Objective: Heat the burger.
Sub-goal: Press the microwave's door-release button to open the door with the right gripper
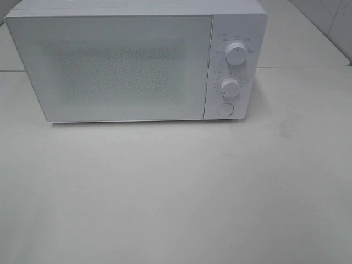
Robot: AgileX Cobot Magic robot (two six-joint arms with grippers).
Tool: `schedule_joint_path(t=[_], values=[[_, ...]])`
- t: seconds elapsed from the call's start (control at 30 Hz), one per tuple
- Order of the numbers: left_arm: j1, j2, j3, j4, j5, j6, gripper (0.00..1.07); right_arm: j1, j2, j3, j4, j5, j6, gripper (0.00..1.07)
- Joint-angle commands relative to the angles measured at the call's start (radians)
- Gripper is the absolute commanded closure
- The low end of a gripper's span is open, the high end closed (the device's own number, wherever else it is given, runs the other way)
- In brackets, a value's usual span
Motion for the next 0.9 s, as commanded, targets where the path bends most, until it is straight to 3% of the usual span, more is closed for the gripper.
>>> schedule_joint_path(t=[0.03, 0.3, 0.5, 0.9], values=[[0.002, -0.005, 0.000, -0.003, 0.001, 0.004, 0.07, -0.007, -0.031, 0.003, -0.001, -0.010, -0.019, 0.31], [0.002, -0.005, 0.000, -0.003, 0.001, 0.004, 0.07, -0.007, -0.029, 0.002, 0.009, -0.012, -0.019, 0.31], [0.002, -0.005, 0.000, -0.003, 0.001, 0.004, 0.07, -0.007, 0.047, -0.046, 0.096, -0.050, -0.021, 0.31], [0.002, -0.005, 0.000, -0.003, 0.001, 0.004, 0.07, -0.007, 0.251, -0.052, 0.102, -0.340, -0.054, 0.31]])
